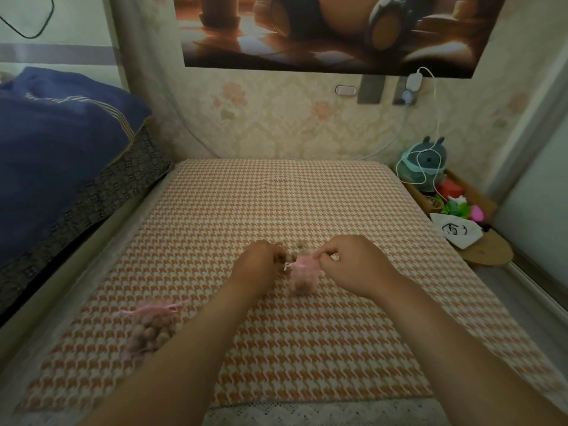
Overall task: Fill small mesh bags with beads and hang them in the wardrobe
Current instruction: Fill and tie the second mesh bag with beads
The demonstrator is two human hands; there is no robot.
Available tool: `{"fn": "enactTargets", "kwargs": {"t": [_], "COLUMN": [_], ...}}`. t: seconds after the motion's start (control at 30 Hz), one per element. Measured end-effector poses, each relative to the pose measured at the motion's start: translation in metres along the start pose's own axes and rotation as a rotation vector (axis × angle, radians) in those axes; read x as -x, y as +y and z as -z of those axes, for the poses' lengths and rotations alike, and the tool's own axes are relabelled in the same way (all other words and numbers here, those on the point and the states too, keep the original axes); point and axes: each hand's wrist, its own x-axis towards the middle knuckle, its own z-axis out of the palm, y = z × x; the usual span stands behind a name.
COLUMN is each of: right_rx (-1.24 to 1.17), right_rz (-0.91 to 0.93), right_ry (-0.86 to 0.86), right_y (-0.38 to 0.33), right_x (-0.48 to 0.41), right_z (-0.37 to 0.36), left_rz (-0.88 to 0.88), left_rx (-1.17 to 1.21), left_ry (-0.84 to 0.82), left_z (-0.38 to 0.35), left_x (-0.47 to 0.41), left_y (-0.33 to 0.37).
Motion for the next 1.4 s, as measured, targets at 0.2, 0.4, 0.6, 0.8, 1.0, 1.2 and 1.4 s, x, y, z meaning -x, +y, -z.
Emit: {"fn": "enactTargets", "kwargs": {"t": [0.2,0.4,0.6,0.8,1.0,1.2,1.4], "right_rx": [-0.020,-0.003,0.012,0.002,-0.009,-0.154,-0.137], "right_rz": [0.004,0.029,0.041,0.057,0.065,0.109,0.076], "right_ry": [-0.007,0.006,-0.006,-0.005,-0.003,0.059,0.074], "right_y": [0.004,0.002,-0.004,-0.007,-0.004,-0.006,-0.002], "right_x": [-0.003,-0.004,-0.003,0.001,-0.002,-0.007,-0.018], "right_z": [-0.002,-0.007,-0.006,-0.006,-0.008,-0.012,-0.031], "left_rz": [0.069,0.038,-0.110,-0.067,-0.012,0.086,0.125], "left_rx": [0.139,0.423,0.315,0.224,0.182,0.231,0.217], "left_ry": [0.071,0.210,0.069,-0.051,-0.092,-0.007,0.021], "left_z": [-0.005,0.033,0.045,0.043,0.048,0.057,0.071], "left_x": [-0.005,-0.005,0.013,0.016,0.018,0.019,0.024], "left_y": [-0.009,0.020,0.040,0.034,0.036,0.024,0.010]}}
